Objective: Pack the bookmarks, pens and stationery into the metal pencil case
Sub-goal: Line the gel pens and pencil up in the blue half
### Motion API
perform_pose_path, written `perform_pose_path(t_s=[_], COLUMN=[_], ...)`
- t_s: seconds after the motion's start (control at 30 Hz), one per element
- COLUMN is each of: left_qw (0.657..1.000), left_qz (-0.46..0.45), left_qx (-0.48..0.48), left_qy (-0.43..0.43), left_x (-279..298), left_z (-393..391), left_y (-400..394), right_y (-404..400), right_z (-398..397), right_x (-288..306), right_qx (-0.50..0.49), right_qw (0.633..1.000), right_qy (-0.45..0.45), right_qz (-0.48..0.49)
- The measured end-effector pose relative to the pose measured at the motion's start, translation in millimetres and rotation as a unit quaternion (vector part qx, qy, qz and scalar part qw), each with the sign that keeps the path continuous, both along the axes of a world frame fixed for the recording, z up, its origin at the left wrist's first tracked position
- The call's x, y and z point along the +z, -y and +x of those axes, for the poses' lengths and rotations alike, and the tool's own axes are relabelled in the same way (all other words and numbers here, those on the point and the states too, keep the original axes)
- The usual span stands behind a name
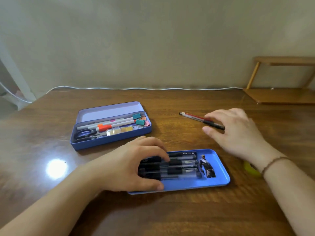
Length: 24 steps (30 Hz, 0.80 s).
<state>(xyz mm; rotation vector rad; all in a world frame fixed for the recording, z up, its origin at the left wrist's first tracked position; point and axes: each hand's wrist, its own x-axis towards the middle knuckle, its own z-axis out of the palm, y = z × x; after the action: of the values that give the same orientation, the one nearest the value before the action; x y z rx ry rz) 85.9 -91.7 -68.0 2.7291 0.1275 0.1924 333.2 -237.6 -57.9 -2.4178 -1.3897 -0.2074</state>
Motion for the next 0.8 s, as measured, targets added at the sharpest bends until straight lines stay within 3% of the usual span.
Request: perform_pose_path(t_s=[0.07,0.13,0.33,0.43,0.53,0.63,0.7,0.8], left_qw=[1.000,1.000,1.000,0.998,0.986,0.930,0.899,0.898], left_qz=[-0.003,-0.001,-0.023,-0.054,-0.121,-0.235,-0.294,-0.310], left_qx=[0.005,0.006,0.008,0.002,0.069,0.188,0.215,0.208], left_qy=[-0.002,-0.001,0.003,0.015,0.087,0.208,0.245,0.235], left_x=[1,2,0,-1,-3,-5,-2,3], left_z=[0,0,0,0,2,4,5,4], left_y=[0,0,0,-3,-8,-18,-21,-17], right_y=[-2,-4,-5,1,14,26,31,33], right_z=[15,16,2,-1,-10,-25,-40,-59], right_x=[-11,-16,-10,0,12,20,26,25], right_qx=[-0.068,-0.065,-0.044,-0.008,0.029,0.119,0.183,0.215], right_qw=[0.990,0.988,0.996,0.980,0.960,0.934,0.911,0.943], right_qy=[-0.035,-0.065,0.034,-0.036,-0.139,-0.270,-0.342,-0.245], right_qz=[-0.117,-0.125,0.067,0.195,0.239,0.201,0.139,0.066])
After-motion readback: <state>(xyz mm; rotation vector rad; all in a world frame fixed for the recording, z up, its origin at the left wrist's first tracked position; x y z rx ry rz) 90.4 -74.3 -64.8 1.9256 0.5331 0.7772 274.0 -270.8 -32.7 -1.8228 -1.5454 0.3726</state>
